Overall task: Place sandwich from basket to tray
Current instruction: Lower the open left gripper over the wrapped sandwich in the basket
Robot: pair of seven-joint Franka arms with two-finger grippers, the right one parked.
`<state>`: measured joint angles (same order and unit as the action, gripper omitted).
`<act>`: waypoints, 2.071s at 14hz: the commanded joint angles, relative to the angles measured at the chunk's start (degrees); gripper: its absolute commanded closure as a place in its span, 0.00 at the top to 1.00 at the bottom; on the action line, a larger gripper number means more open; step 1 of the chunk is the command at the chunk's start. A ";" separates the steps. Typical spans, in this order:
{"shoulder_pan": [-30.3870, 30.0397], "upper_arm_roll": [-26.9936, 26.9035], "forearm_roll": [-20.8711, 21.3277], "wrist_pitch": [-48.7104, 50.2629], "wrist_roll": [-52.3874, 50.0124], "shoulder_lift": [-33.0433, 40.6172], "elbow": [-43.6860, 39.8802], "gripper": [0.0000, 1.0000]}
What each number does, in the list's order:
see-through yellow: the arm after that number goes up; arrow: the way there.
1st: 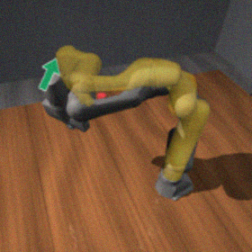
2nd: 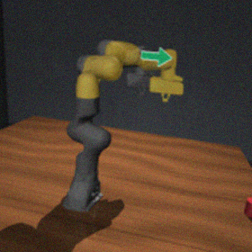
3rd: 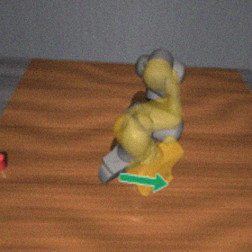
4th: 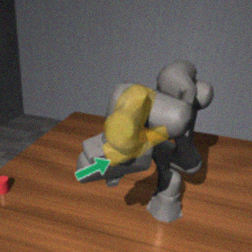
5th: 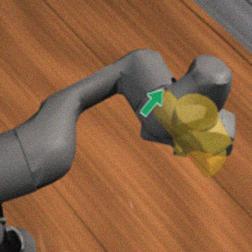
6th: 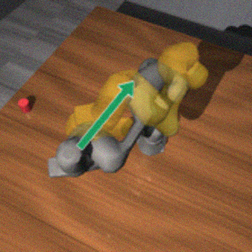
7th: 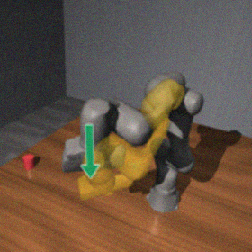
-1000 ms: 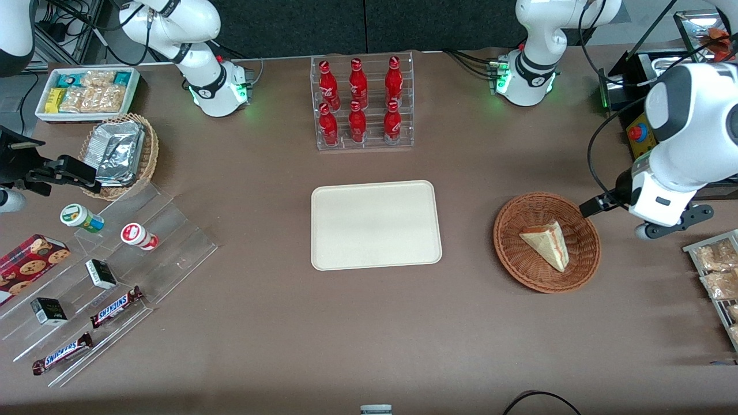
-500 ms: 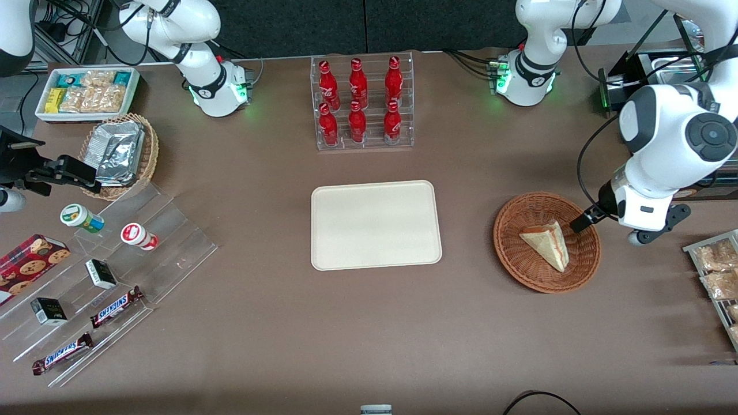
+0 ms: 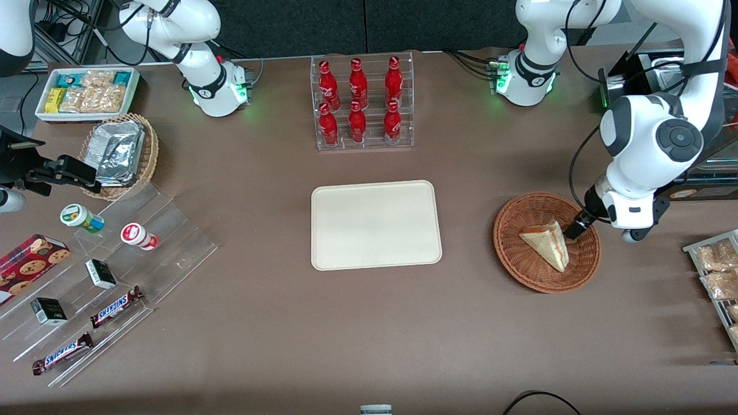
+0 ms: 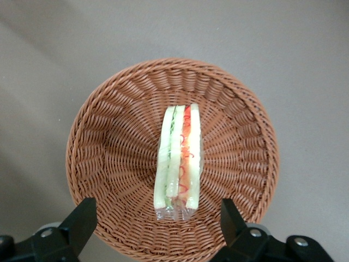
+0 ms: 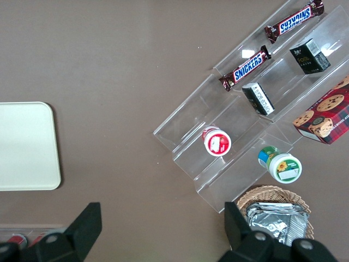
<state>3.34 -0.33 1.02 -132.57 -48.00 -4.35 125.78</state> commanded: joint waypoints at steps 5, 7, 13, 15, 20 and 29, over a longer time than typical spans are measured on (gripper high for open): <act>0.27 0.50 0.03 -9.45 -4.47 -2.07 4.91 1.00; 0.27 0.59 -0.05 -10.25 -4.56 -2.24 4.92 1.00; 1.50 0.68 -0.23 -11.84 -6.23 -3.82 5.01 1.00; 1.50 0.59 -0.23 -11.92 -6.23 -4.26 4.92 1.00; 2.64 0.59 -0.14 -12.80 -6.14 -6.02 5.01 1.00; 2.55 0.50 0.30 -14.99 -5.88 -8.40 4.92 1.00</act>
<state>5.61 0.47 1.01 -145.35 -53.24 -12.10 130.26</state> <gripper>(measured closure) 0.000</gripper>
